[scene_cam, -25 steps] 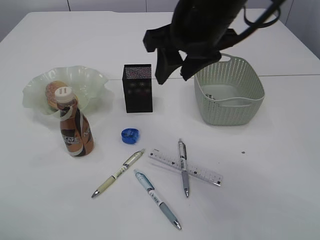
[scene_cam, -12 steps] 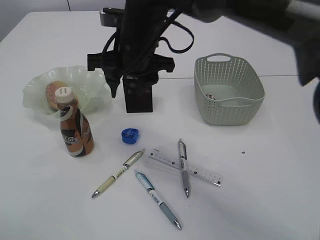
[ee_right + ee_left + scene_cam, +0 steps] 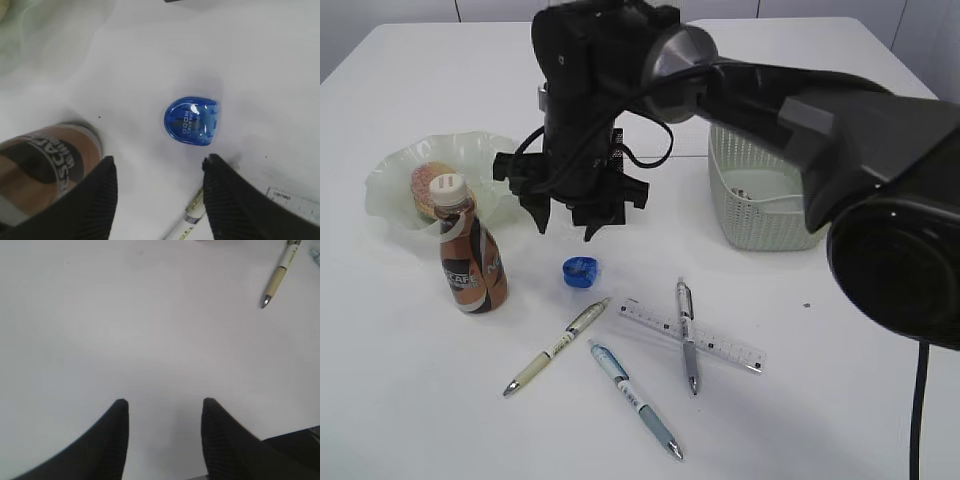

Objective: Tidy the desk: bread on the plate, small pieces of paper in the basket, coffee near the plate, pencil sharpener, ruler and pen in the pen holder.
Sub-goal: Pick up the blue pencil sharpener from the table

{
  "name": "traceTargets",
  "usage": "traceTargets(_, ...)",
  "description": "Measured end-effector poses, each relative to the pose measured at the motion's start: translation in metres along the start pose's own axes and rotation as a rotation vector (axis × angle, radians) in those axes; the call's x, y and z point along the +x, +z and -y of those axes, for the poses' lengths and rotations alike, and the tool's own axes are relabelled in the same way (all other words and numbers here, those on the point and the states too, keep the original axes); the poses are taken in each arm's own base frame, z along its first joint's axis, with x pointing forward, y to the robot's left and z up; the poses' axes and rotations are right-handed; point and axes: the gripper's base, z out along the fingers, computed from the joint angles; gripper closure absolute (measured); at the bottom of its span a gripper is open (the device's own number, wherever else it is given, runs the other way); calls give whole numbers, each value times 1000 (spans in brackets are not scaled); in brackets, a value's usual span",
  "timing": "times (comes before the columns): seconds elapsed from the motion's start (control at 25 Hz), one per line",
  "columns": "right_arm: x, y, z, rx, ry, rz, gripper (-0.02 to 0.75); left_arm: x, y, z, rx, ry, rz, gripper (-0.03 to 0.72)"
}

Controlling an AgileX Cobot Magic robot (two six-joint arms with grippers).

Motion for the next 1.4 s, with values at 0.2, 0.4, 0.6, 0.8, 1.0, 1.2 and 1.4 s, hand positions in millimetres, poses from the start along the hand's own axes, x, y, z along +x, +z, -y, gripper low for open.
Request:
traceTargets(0.2, 3, 23, 3, 31, 37, -29, 331, 0, 0, 0, 0, -2, 0, 337)
traceTargets(0.4, 4, 37, 6, 54, 61, -42, 331, 0, 0, 0, 0, -2, 0, 337)
traceTargets(0.6, 5, 50, 8, 74, 81, -51, 331, 0, 0, 0, 0, -2, 0, 337)
traceTargets(0.8, 3, 50, 10, 96, 75, -26, 331, 0, 0, 0, 0, -2, 0, 337)
traceTargets(1.0, 1, 51, 8, 74, 74, -7, 331, 0, 0, 0, 0, -2, 3, 337)
traceTargets(1.2, 3, 62, 10, 83, 77, -17, 331, 0, 0, 0, 0, -2, 3, 337)
traceTargets(1.4, 3, 64, 10, 82, 78, -13, 331, 0, 0, 0, 0, -2, 5, 337)
